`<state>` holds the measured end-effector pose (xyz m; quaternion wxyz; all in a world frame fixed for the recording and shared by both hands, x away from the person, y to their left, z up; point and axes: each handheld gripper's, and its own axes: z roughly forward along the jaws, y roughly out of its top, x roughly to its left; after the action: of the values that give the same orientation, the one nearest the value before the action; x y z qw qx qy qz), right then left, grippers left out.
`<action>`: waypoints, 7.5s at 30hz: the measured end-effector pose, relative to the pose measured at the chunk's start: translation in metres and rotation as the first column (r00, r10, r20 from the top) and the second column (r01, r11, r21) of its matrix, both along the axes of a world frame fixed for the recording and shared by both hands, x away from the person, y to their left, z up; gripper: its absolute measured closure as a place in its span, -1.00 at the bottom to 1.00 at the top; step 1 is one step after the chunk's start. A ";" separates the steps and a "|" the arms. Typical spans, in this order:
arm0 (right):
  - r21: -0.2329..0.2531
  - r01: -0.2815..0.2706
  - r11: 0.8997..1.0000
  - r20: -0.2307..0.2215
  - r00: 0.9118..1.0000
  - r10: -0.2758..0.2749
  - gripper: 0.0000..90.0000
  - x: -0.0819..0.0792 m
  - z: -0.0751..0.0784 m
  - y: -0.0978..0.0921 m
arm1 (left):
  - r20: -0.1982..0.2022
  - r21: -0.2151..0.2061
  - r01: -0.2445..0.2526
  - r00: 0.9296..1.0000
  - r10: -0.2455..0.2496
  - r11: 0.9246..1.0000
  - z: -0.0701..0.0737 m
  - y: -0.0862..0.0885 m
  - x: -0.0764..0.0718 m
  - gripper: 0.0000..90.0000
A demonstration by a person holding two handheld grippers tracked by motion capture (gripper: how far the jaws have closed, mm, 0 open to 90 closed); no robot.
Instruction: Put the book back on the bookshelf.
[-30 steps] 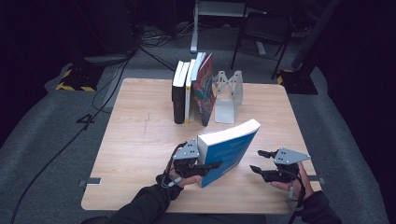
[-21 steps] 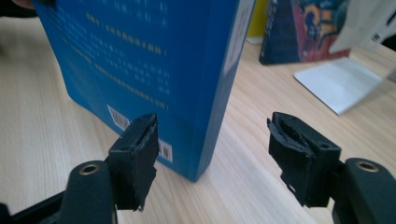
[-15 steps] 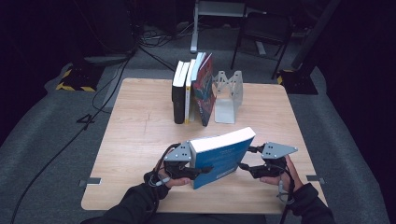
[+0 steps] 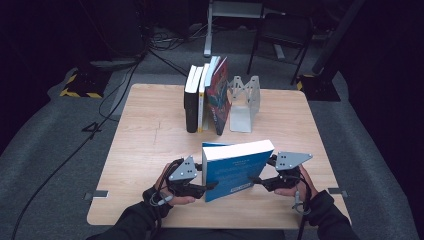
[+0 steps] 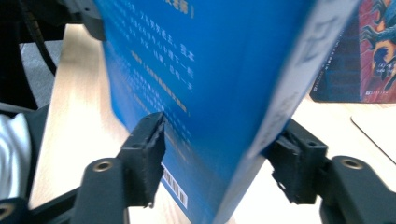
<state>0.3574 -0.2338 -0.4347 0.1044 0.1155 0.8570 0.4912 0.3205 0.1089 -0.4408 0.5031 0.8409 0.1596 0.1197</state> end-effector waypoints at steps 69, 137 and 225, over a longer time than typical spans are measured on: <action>0.027 0.248 0.968 0.044 0.967 -0.249 0.27 -0.026 0.100 0.044 | 0.062 0.167 -0.243 0.970 0.236 0.955 -0.035 0.001 0.028 -0.33; -0.008 0.566 0.824 0.071 0.822 -0.564 0.34 0.125 0.165 0.040 | -0.175 0.273 -0.193 0.953 0.246 0.943 -0.064 0.069 0.007 -0.64; 0.056 0.646 0.761 -0.060 0.763 -0.643 0.05 0.109 -0.021 -0.001 | -0.176 0.271 -0.186 0.955 0.238 0.944 -0.064 0.068 0.008 -0.64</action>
<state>0.4666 -0.2348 -0.4559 0.2465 0.4157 0.7485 0.4540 0.3289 0.1770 -0.5047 0.3572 0.8835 0.2844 0.1050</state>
